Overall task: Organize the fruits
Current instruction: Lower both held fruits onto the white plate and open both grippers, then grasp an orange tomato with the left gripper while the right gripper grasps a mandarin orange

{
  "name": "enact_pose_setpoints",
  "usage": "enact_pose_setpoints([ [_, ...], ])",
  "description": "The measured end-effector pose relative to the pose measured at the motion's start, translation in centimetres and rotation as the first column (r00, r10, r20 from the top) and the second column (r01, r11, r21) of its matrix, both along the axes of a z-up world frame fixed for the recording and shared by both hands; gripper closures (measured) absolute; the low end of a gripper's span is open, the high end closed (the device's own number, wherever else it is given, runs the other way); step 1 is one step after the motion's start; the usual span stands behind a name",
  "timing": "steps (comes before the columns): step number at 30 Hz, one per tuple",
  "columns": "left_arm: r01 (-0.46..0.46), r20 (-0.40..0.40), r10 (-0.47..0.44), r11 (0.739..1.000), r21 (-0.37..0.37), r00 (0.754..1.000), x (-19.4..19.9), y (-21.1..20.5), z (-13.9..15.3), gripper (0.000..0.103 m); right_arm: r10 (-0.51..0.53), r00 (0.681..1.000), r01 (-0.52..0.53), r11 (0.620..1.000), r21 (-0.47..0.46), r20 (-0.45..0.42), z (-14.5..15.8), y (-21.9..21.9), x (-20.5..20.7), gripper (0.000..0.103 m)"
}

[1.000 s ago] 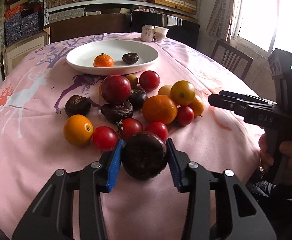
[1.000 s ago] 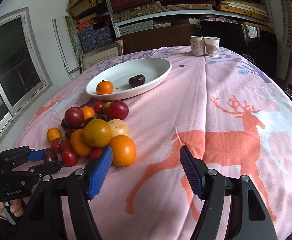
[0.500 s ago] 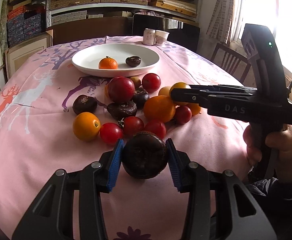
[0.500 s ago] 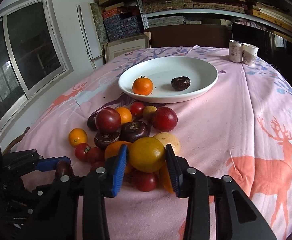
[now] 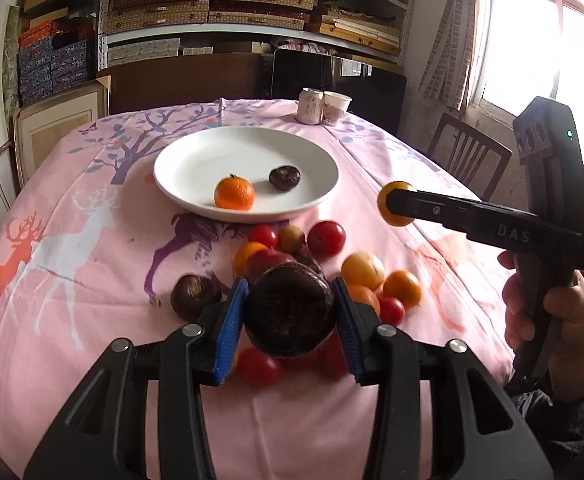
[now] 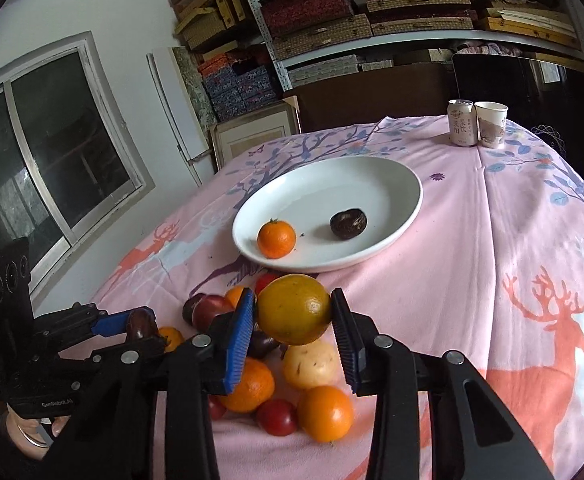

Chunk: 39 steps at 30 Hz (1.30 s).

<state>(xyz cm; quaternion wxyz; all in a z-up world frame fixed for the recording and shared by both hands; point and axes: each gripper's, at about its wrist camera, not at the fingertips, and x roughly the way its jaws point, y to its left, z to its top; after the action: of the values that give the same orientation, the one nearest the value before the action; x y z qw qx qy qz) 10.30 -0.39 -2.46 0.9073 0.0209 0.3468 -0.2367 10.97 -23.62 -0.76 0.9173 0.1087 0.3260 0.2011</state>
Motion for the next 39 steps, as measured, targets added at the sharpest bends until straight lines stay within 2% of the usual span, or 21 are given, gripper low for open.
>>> enact_pose_setpoints([
  [4, -0.020, -0.001, 0.020, 1.000, -0.007, 1.000, 4.8, -0.1, 2.0, 0.061, -0.032, 0.999, 0.032, 0.999, 0.010, -0.002, 1.1, -0.7, 3.5, 0.064],
  [7, -0.052, -0.004, 0.052, 0.998, 0.029, 0.999, 8.8, -0.7, 2.4, 0.061, -0.048, 0.999, 0.048, 0.999, 0.008, -0.016, 1.0, -0.7, 6.4, 0.064],
  [15, -0.133, -0.068, 0.141, 0.986, 0.104, 0.988, 17.8, -2.1, 0.2, 0.061, -0.130, 0.987, 0.130, 0.991, -0.010, -0.095, -1.2, -1.2, 13.6, 0.063],
  [17, -0.149, -0.087, 0.159, 0.983, 0.109, 0.983, 19.5, -2.2, -0.5, 0.054, -0.126, 0.987, 0.126, 0.992, 0.002, -0.098, -1.2, -1.1, 14.7, 0.059],
  [18, -0.162, -0.086, 0.172, 0.981, 0.111, 0.981, 20.0, -2.2, -0.7, 0.040, -0.117, 0.988, 0.119, 0.993, 0.018, -0.097, -1.2, -1.2, 15.0, 0.046],
  [19, -0.179, -0.076, 0.188, 0.978, 0.108, 0.979, 20.1, -1.9, -0.7, 0.032, -0.130, 0.988, 0.132, 0.991, 0.016, -0.087, -1.0, -1.3, 15.0, 0.042],
  [24, -0.204, -0.088, 0.207, 0.978, 0.041, 0.974, 18.3, 0.4, -0.1, 0.030, -0.137, 0.989, 0.137, 0.991, -0.012, -0.046, -0.6, -1.5, 12.1, 0.042],
  [28, -0.176, -0.087, 0.177, 0.984, 0.019, 0.980, 13.6, 2.4, 0.2, 0.028, -0.123, 0.991, 0.124, 0.992, 0.010, -0.043, -1.6, -2.3, 7.8, 0.042],
  [32, -0.119, -0.066, 0.122, 0.991, 0.059, 0.990, 7.7, 3.3, -0.3, 0.026, -0.128, 0.991, 0.129, 0.991, 0.033, -0.039, -3.4, -3.4, 3.2, 0.042],
  [35, -0.070, -0.076, 0.078, 0.991, 0.110, 0.994, 3.9, 3.3, -1.6, 0.026, -0.145, 0.988, 0.150, 0.982, 0.117, -0.049, -3.7, -5.1, 0.8, 0.040],
  [36, -0.051, -0.088, 0.062, 0.991, 0.121, 0.994, 2.8, 3.3, -2.2, 0.026, -0.157, 0.987, 0.161, 0.980, 0.115, -0.043, -3.8, -5.3, 0.2, 0.037],
  [39, -0.019, -0.105, 0.037, 0.985, 0.169, 0.994, 0.4, 2.9, -3.8, 0.026, -0.160, 0.985, 0.165, 0.981, 0.099, -0.062, -4.5, -5.4, -0.6, 0.036],
])
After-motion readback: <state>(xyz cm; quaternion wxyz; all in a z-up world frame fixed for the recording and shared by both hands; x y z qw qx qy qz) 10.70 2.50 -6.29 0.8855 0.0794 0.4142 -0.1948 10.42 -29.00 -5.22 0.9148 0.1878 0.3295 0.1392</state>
